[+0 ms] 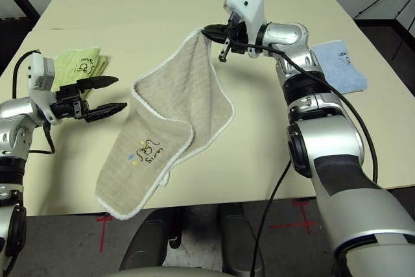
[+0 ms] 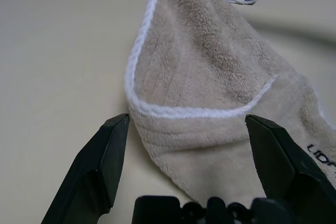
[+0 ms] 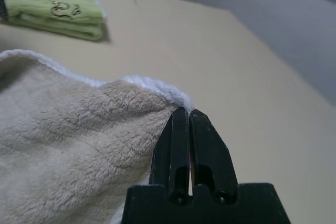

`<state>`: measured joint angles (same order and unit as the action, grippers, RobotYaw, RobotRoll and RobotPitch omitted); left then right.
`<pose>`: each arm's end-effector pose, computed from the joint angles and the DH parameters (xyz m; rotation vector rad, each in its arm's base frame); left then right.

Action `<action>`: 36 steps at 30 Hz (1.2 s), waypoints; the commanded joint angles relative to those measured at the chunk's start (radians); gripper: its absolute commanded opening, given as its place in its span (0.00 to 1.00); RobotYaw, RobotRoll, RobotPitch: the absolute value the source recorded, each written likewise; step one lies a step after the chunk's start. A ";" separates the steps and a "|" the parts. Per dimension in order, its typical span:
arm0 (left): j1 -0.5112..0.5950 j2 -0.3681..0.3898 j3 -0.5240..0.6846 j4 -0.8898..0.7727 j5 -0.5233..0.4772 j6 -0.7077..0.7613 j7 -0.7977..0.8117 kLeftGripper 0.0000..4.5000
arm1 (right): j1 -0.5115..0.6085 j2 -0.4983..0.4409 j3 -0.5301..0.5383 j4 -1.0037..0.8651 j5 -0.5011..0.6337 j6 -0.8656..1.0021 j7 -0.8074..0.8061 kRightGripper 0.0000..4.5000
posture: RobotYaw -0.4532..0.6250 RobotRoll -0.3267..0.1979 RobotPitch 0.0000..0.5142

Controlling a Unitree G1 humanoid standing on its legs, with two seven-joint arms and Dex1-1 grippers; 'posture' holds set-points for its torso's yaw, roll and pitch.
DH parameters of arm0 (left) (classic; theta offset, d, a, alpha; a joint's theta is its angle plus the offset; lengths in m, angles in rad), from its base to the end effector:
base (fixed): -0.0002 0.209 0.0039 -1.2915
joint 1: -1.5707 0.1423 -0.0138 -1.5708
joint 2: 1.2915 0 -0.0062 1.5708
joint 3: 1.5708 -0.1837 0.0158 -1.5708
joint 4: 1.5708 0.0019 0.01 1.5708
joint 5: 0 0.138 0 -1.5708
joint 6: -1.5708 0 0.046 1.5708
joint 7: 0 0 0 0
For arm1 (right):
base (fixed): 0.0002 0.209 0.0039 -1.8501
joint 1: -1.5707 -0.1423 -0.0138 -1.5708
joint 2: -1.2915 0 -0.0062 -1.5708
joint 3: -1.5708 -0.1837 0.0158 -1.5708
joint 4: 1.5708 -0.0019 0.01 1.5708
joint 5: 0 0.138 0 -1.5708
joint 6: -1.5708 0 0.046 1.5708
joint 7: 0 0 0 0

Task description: Fold the towel and set it aside.

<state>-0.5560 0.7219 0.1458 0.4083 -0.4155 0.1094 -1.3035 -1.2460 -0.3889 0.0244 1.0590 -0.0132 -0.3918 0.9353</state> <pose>0.2829 0.3072 0.1784 0.2542 -0.0298 -1.0361 0.3697 -0.1788 0.2538 -0.6143 -0.3682 0.9026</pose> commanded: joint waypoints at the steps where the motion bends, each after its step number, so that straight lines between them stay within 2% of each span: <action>1: 0.022 -0.008 -0.002 -0.016 0.002 0.015 0.019 1.00 | -0.037 -0.011 -0.017 0.052 -0.011 -0.075 -0.071 0.01 | 0.45 0.62 0.32; 12: -0.005 -0.073 0.011 -0.007 -0.009 0.051 0.124 1.00 | -0.332 0.008 -0.036 0.140 -0.017 -0.166 -0.241 0.01 | 0.45 0.62 0.29; 17: -0.036 -0.114 0.013 -0.005 -0.006 0.051 0.180 1.00 | -0.406 0.009 -0.061 0.147 -0.014 -0.224 -0.295 0.01 | 0.46 0.62 0.28; 23: -0.071 -0.156 0.013 -0.010 -0.010 0.021 0.194 1.00 | -0.443 -0.006 -0.104 0.153 0.011 -0.266 -0.349 0.01 | 0.46 0.62 0.29; 31: -0.090 -0.175 0.009 0.005 -0.009 0.031 0.198 1.00 | -0.493 -0.017 -0.078 0.168 -0.051 -0.287 -0.455 0.01 | 0.46 0.62 0.29; 36: -0.096 -0.190 0.011 -0.004 -0.017 0.060 0.218 1.00 | -0.426 0.018 -0.014 0.177 -0.106 -0.242 -0.397 0.01 | 0.46 0.62 0.30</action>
<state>-0.6496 0.5420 0.1573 0.4085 -0.4214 0.1495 -1.0946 -1.6822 -0.3775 -0.0131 1.2404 -0.0938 -0.6429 0.5056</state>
